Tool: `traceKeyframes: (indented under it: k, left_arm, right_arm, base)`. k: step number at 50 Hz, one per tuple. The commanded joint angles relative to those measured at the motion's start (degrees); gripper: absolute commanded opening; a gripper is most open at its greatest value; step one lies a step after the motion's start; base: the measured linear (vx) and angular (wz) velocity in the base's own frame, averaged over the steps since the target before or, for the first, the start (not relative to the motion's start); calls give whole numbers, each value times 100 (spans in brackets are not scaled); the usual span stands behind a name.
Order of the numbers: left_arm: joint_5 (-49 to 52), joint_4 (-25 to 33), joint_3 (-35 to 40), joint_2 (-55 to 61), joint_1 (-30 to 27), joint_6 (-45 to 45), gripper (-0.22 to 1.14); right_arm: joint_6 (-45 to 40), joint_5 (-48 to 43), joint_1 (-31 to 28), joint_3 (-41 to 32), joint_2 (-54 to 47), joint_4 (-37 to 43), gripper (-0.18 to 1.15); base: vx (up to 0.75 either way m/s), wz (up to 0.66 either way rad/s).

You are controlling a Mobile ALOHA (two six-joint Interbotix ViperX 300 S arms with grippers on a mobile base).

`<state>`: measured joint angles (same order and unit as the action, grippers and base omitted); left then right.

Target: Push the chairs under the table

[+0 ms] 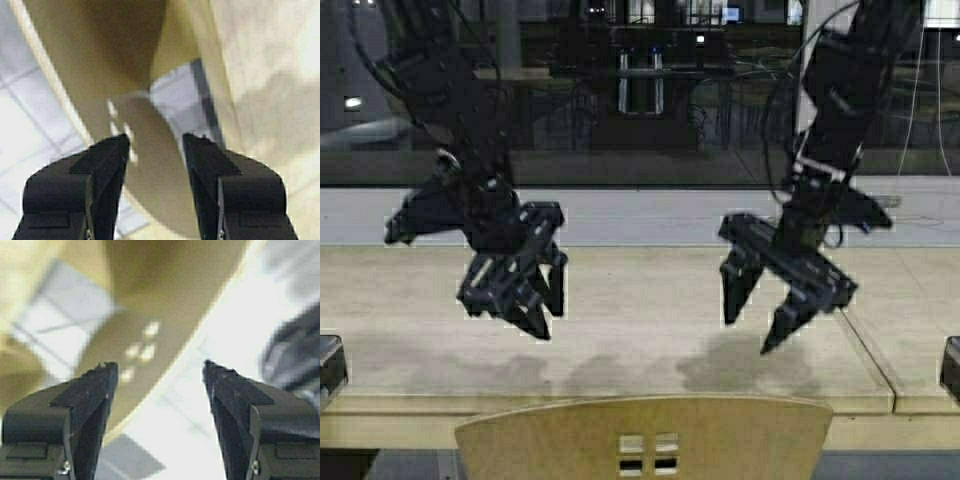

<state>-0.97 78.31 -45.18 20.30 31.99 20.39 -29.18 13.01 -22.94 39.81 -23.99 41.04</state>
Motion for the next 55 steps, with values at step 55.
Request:
traceKeyframes:
  k: [55]
  left_arm:
    - [1863,-7093,-606,-3841,-1450,-2777,75]
  right_arm:
    - [2145,-738,958,967,4676,-3577,87]
  base:
    - [-6,23]
